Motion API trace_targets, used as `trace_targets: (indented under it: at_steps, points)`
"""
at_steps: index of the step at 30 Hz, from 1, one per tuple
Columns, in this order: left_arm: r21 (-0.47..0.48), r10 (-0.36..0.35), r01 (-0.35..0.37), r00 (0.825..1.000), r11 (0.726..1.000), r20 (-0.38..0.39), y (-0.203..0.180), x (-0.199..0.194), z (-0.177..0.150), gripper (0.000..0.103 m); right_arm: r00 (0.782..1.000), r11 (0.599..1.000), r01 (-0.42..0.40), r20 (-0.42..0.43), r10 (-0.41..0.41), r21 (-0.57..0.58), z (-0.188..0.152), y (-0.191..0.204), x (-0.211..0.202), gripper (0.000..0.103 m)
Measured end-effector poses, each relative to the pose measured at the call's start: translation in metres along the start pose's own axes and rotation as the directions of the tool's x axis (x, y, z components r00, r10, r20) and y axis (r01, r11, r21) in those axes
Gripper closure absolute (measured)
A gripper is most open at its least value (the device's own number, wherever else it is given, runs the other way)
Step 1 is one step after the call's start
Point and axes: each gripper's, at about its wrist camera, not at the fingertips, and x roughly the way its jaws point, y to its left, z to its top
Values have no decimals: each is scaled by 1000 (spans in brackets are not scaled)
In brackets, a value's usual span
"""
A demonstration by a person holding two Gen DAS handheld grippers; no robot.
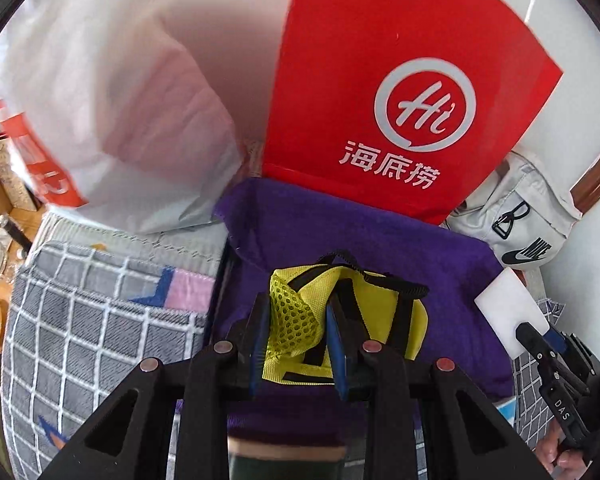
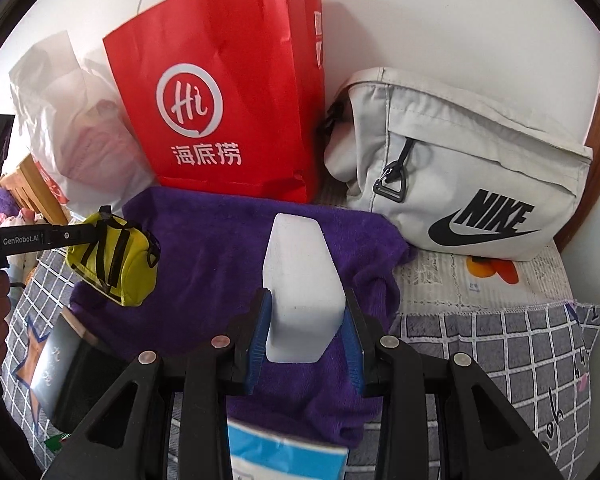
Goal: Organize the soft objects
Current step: 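Carry both onto the purple towel and open the right and left tools to release, then grasp the white crumpled tissue with the right tool while the left tool moves to the green pack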
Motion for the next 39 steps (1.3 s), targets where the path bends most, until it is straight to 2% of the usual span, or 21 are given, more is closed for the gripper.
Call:
trace_targets:
  at_steps: [11, 19, 22, 25, 29, 32, 35, 37, 39]
  points:
    - [-17, 6, -7, 999, 1000, -52, 0, 38, 16, 78, 998, 999, -38, -43, 37, -6, 5, -5, 35, 68]
    - [-9, 28, -29, 997, 1000, -77, -2, 53, 16, 77, 996, 1000, -23, -85, 22, -17, 0, -6, 50, 68]
    - [-6, 26, -27, 995, 1000, -101, -3, 56, 18, 73, 996, 1000, -22, -91, 20, -19, -1, -6, 52, 67]
    - [-7, 26, -27, 995, 1000, -101, -2, 56, 21, 72, 995, 999, -18, -96, 15, -27, -3, -5, 54, 57]
    - [1, 31, -31, 996, 1000, -82, -1, 46, 22, 53, 997, 999, -3, -80, 0, -36, -3, -4, 50, 47]
    - [17, 41, -41, 998, 999, -54, -3, 32, 19, 48, 998, 1000, -10, -65, 8, -28, -3, -5, 40, 37]
    - [36, 58, -57, 998, 998, -33, -8, 16, 15, 37, 999, 1000, -1, -43, 0, -20, -5, -7, 26, 33]
    - [51, 59, -57, 998, 997, -20, -9, 6, 11, 36, 999, 1000, 6, -41, -7, -10, -7, -6, 16, 30]
    - [61, 72, -71, 997, 996, -9, -10, -9, 4, 34, 998, 1000, 26, -56, -26, 0, -10, -7, 7, 23]
